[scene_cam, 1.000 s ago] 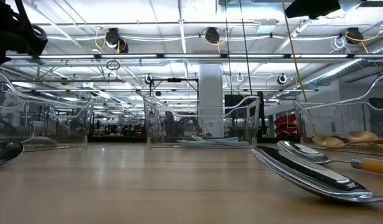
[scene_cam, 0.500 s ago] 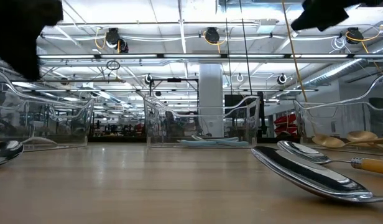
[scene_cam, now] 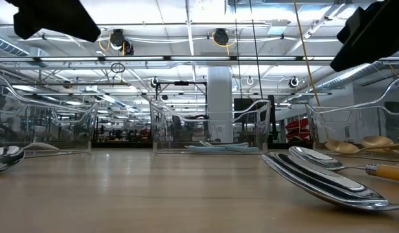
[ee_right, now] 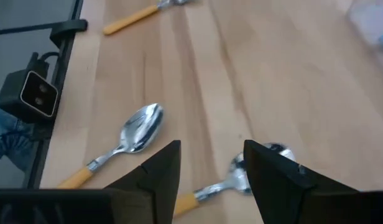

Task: Sort silverware by color (type)
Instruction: Put the yellow spoon into the left transparent bin

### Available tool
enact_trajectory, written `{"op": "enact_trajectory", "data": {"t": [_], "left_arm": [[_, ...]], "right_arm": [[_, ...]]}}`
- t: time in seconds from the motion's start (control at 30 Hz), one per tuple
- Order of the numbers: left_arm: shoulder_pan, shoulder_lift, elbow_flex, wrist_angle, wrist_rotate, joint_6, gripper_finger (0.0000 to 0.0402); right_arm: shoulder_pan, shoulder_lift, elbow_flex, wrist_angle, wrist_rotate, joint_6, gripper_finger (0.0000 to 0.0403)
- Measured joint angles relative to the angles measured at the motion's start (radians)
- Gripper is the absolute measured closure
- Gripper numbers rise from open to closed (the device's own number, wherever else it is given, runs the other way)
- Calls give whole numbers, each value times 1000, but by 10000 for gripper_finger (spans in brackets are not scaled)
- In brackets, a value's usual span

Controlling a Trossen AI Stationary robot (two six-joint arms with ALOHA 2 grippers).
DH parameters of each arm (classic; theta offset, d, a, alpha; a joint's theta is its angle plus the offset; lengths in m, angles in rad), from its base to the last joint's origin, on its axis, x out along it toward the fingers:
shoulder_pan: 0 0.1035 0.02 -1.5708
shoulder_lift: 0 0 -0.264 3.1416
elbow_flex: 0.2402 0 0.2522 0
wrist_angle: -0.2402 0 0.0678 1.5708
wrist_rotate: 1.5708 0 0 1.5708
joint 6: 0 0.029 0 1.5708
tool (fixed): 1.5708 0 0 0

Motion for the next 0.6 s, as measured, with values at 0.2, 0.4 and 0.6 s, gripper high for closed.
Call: {"op": "enact_trajectory", "data": {"t": [0.2, 0.4, 0.6], "left_arm": [[0, 141, 0, 285, -54, 208, 339], [33, 215, 82, 331, -1, 340, 339], [26, 314, 238, 334, 7, 468, 339]], "right_arm": [[9, 114, 126, -112, 2, 63, 234], [9, 247, 269, -386, 3, 228, 234], [10, 343, 331, -463, -24, 324, 234]]}}
